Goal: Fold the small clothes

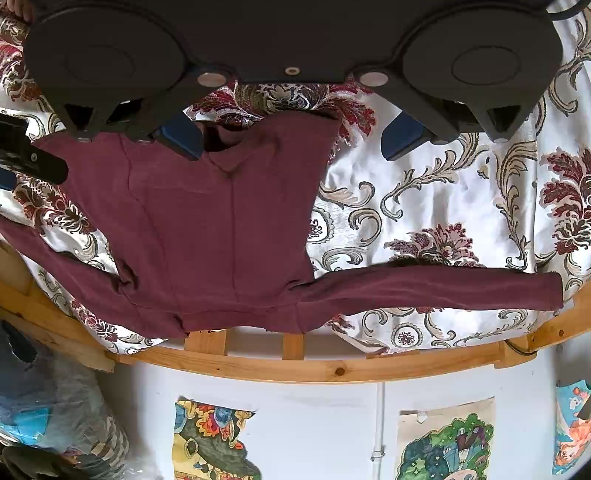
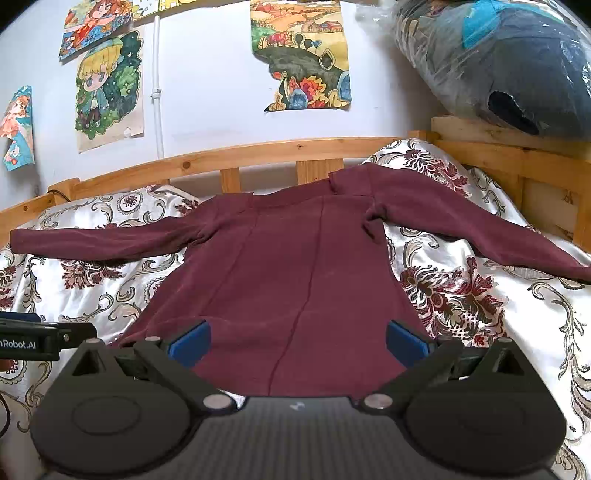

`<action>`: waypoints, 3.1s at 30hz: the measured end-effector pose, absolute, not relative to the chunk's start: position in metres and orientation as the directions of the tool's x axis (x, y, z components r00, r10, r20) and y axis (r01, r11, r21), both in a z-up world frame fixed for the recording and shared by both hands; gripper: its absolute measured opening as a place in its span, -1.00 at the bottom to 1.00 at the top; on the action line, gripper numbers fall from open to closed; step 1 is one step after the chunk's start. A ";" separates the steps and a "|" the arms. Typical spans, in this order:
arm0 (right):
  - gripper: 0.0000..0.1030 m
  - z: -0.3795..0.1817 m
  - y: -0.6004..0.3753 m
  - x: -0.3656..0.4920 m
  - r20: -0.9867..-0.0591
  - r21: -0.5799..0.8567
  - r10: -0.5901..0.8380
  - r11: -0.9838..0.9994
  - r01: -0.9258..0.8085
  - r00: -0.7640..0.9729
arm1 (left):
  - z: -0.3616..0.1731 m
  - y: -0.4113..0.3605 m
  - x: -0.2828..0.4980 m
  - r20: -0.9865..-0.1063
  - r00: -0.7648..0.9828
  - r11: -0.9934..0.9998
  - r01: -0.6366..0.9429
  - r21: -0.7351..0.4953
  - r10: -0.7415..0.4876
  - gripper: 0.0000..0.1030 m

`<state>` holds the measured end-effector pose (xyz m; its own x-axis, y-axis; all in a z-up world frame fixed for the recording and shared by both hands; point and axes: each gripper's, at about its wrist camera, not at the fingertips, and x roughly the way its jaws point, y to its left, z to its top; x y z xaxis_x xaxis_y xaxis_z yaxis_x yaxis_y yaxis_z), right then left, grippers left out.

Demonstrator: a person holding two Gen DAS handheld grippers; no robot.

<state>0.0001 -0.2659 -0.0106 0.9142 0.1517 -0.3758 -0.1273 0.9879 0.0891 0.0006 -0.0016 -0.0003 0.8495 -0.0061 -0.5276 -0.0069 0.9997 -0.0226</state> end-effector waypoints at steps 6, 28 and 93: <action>1.00 -0.010 -0.266 0.000 -0.378 0.091 0.152 0.988 -0.127 0.913 | 0.000 -0.001 0.001 -0.529 0.849 1.000 -0.009 -0.025 -0.005 0.99; 1.00 -0.009 -0.267 0.000 -0.382 0.093 0.153 0.988 -0.127 0.911 | 0.000 0.000 0.001 -0.529 0.849 1.000 -0.010 -0.027 -0.006 0.99; 1.00 0.005 -0.311 0.065 -0.558 -0.009 -0.047 0.999 0.050 0.828 | 0.023 -0.012 0.079 -0.506 0.862 0.999 0.040 0.035 -0.016 0.99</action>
